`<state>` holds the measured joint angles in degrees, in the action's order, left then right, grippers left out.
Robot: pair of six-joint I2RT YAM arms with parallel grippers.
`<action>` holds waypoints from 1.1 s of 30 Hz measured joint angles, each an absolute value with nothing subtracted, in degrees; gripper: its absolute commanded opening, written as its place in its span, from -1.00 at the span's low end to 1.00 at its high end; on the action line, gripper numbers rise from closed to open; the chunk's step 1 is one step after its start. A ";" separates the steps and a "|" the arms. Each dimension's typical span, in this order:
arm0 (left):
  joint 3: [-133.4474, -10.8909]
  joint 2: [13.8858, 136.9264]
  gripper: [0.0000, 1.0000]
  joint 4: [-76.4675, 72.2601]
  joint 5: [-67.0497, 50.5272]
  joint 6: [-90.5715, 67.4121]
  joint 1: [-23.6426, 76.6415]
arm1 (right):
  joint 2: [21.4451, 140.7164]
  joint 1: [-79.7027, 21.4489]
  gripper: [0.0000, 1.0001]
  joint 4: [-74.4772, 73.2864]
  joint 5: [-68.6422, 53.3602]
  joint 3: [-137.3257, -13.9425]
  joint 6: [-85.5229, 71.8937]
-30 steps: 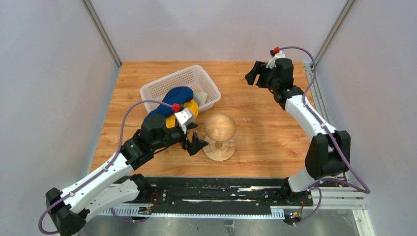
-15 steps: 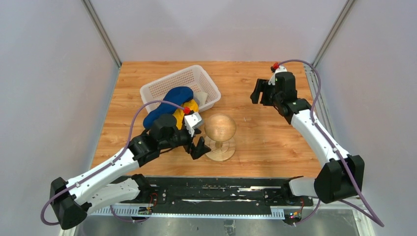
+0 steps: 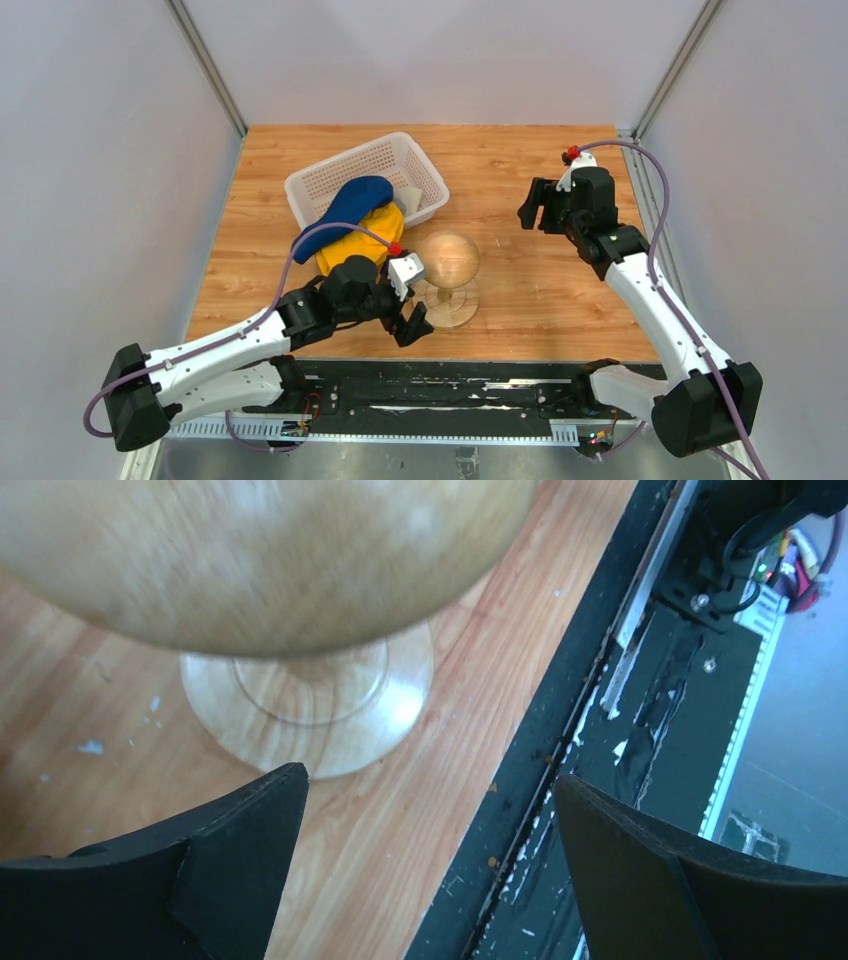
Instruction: Stack the hats
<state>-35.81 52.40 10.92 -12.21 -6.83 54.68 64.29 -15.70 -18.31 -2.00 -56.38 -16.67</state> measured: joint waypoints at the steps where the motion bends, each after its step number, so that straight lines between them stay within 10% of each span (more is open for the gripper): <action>1: -34.89 52.23 0.96 10.79 -11.73 -7.35 55.18 | 64.05 -15.70 0.44 -18.31 -1.87 -56.38 -16.67; 33: -27.05 73.14 0.96 -4.82 -0.51 -19.00 69.52 | 60.03 -15.73 0.46 -16.73 -1.41 -55.27 -15.31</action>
